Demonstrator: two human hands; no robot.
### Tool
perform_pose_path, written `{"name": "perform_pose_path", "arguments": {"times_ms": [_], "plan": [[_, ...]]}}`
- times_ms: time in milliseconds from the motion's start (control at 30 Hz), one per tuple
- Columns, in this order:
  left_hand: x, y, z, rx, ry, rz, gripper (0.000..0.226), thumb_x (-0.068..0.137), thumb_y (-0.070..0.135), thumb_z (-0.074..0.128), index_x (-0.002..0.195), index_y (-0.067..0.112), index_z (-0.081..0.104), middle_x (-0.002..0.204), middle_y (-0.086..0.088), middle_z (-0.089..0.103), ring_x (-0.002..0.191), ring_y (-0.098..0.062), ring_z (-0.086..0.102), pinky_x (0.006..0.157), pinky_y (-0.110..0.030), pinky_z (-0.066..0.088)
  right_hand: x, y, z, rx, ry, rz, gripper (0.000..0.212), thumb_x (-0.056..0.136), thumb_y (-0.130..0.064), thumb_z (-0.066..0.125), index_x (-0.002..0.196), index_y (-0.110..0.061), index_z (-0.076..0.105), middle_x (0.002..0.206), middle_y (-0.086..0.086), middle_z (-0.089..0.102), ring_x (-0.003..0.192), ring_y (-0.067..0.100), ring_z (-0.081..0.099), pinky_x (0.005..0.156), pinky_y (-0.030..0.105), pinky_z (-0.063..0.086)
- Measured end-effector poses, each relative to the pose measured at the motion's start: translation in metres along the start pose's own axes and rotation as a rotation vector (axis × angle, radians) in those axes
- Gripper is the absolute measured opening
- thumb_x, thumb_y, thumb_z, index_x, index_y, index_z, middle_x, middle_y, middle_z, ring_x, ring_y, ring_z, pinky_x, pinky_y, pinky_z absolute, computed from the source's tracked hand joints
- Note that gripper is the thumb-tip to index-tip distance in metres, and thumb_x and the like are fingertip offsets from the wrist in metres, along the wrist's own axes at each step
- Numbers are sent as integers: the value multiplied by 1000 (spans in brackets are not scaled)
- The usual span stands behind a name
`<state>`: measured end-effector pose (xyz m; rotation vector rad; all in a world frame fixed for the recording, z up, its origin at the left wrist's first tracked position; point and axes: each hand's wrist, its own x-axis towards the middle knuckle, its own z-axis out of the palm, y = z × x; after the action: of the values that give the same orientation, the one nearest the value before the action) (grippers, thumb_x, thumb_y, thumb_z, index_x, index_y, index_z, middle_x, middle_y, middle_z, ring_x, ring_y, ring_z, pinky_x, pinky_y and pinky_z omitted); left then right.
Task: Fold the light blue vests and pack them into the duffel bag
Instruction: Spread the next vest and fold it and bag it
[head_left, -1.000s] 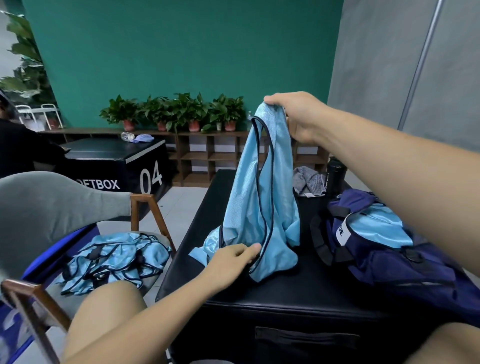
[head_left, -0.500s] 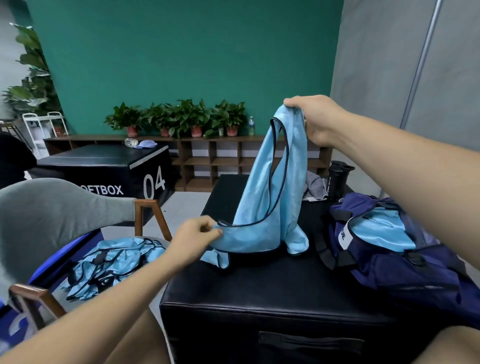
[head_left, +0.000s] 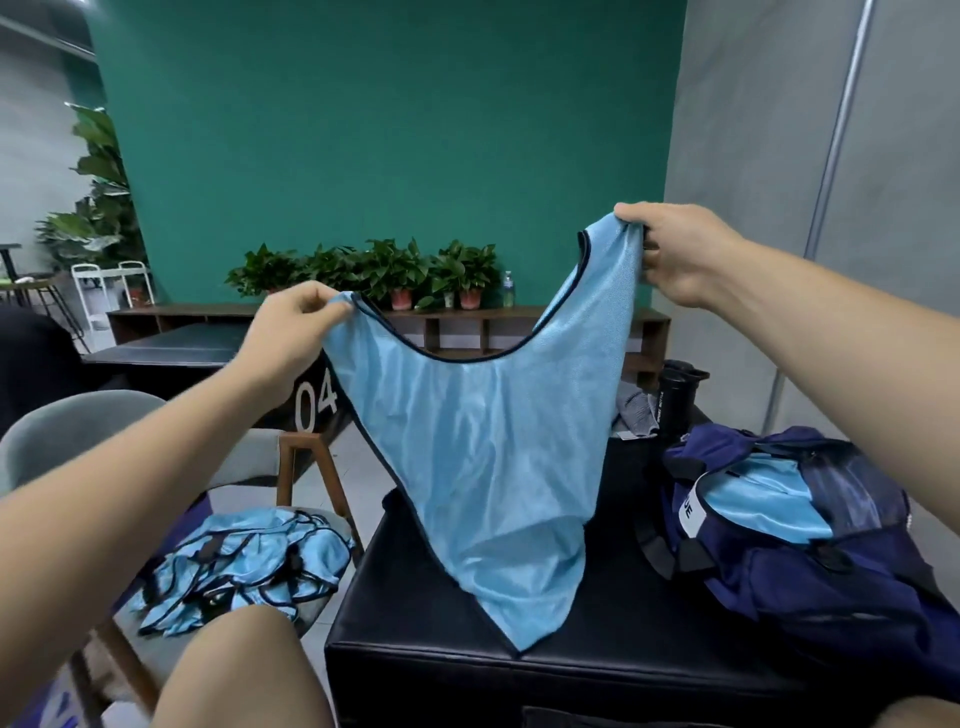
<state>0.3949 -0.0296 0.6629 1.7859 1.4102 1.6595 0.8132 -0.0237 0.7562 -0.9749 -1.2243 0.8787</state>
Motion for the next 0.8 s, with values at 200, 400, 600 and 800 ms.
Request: {"name": "perform_pose_path", "arguments": {"times_ms": [200, 400, 600, 800], "plan": [[25, 45, -35, -30, 83, 117, 17, 96, 37, 75, 91, 21, 76, 88, -1, 75, 76, -17, 63, 78, -38, 51, -8, -31, -9, 17, 28, -91, 27, 93, -30, 82, 111, -17, 67, 100, 1, 72, 82, 15, 72, 69, 26, 61], [32, 104, -59, -21, 96, 229, 17, 100, 35, 73, 94, 20, 78, 86, 4, 73, 73, -9, 62, 74, -27, 51, -21, -65, -19, 0, 95, -237, 69, 72, -44, 95, 126, -10, 69, 114, 3, 70, 82, 12, 71, 72, 26, 60], [29, 160, -80, -67, 72, 298, 20, 99, 37, 76, 97, 16, 78, 79, 10, 71, 66, -3, 61, 68, -20, 52, -45, -98, -28, -5, 89, -371, 44, 79, -42, 91, 100, -15, 64, 92, 5, 63, 76, 16, 61, 67, 29, 51], [19, 191, -94, -181, 49, 323, 20, 94, 42, 81, 89, 23, 79, 88, 2, 75, 80, -16, 66, 80, -35, 55, -62, -117, -33, -11, 71, -431, 47, 80, -47, 90, 97, -13, 62, 90, 10, 58, 78, 21, 58, 72, 36, 47]]}}
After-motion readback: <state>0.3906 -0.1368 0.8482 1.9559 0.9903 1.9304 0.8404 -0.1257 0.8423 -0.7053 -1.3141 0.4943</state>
